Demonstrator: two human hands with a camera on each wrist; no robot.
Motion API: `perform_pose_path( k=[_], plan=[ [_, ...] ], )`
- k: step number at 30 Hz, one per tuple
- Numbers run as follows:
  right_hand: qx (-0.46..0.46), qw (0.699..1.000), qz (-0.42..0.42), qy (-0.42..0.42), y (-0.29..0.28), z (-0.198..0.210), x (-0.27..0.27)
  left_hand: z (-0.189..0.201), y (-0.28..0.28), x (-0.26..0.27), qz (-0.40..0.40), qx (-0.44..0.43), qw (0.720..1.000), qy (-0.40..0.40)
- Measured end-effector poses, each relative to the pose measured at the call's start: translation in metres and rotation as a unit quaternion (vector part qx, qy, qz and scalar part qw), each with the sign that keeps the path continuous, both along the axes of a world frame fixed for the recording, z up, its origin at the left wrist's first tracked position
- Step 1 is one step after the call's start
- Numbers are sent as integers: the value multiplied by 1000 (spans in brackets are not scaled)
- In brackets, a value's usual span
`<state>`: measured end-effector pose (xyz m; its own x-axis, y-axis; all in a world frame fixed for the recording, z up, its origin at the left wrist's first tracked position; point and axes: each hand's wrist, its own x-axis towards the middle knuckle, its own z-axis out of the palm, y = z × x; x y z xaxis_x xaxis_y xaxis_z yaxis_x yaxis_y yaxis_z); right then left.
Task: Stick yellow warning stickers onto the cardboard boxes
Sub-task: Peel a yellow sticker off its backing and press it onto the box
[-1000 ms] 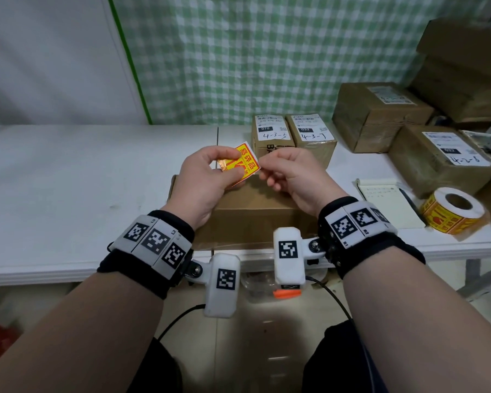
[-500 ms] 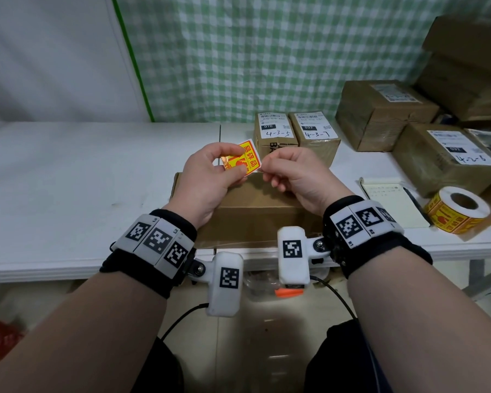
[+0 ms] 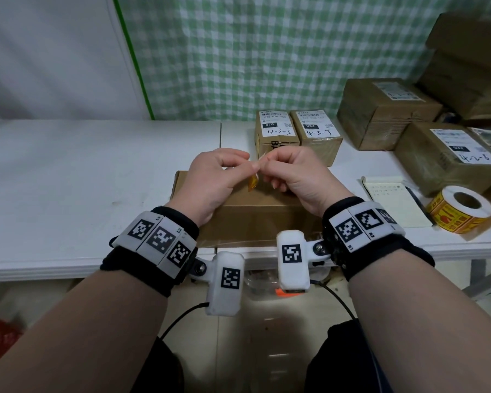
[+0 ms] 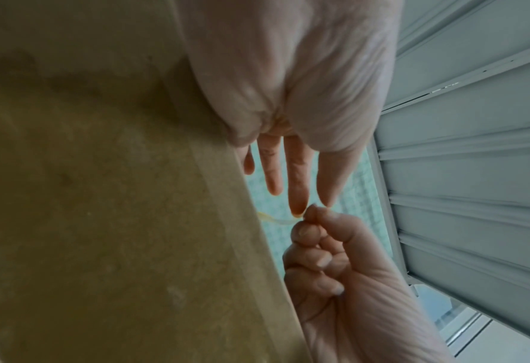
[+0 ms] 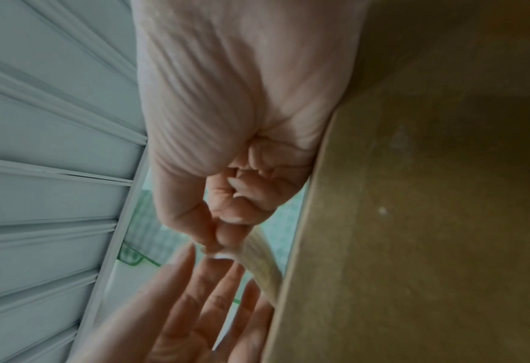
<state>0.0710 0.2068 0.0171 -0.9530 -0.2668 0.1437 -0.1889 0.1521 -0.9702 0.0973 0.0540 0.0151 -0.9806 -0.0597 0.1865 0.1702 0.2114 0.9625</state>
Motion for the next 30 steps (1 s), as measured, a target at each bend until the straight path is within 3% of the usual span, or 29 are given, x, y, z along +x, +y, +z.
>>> perform_pose_path(
  k=[10,16,26,30],
  plan=[
    [9,1000,-6,-5,0,1,0,-2,2,-1,11,-47,999,15],
    [6,1000,-9,0,-1,0,-1,1,2,1,-10,-47,999,-10],
    [25,1000,-11,-1,-2,1,-1,1,3,2,-41,-80,996,15],
    [23,1000,-17,-9,-1,3,0,1,2,2,-63,-52,997,14]
  ],
)
